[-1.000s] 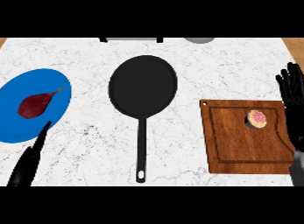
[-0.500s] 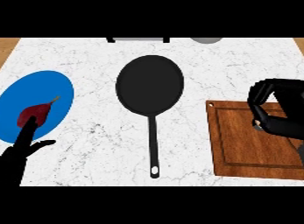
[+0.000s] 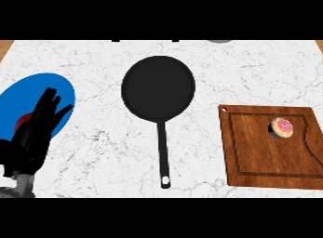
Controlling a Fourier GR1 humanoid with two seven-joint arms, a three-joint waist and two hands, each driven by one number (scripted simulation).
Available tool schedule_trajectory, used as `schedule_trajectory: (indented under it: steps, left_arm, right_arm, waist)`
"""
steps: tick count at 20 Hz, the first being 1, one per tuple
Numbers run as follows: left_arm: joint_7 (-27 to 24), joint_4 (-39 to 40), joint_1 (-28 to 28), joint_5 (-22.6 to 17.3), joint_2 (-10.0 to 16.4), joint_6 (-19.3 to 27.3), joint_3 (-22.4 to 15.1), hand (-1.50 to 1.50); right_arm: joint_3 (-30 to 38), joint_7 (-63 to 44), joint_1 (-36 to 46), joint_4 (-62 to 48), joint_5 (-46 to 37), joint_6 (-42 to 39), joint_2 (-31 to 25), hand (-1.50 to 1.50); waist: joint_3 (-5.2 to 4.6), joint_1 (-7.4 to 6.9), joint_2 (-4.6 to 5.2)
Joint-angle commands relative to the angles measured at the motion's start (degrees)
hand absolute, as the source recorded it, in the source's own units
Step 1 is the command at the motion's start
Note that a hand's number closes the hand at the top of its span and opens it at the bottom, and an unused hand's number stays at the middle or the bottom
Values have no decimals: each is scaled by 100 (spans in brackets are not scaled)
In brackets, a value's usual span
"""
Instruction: Pick the cupcake from the cutting board and place it in the pan
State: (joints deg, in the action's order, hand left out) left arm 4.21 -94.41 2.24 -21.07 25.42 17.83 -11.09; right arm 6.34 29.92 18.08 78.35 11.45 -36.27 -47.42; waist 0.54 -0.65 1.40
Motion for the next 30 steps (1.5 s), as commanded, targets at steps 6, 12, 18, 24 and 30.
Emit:
schedule_trajectory:
  steps: [6,12,18,24,30]
  left_arm:
    - [239,306,665,-45,-210,-55,-48,0]
    - [343,588,910,-129,-35,-288,185,0]
    - [414,645,1080,-48,-214,-260,48,0]
    - [647,667,1176,9,-267,-106,197,0]
    - [542,300,685,147,-305,-165,277,0]
  right_arm:
    - [-653,1764,763,-777,-1595,-357,-1064,-150]
    - [-1555,2473,1083,-1029,-2775,484,-1295,-150]
    - [-2860,2212,1382,-957,-4045,829,-1498,-150]
    - [-3474,2753,1621,-1415,-4871,1305,-1395,-150]
    - [-3408,2911,1711,-1468,-5533,2053,-1481,-150]
  waist:
    - [-28,-274,16]
    - [-41,-240,-36]
    - [-56,-274,-43]
    - [-51,-123,-87]
    - [-53,-15,-135]
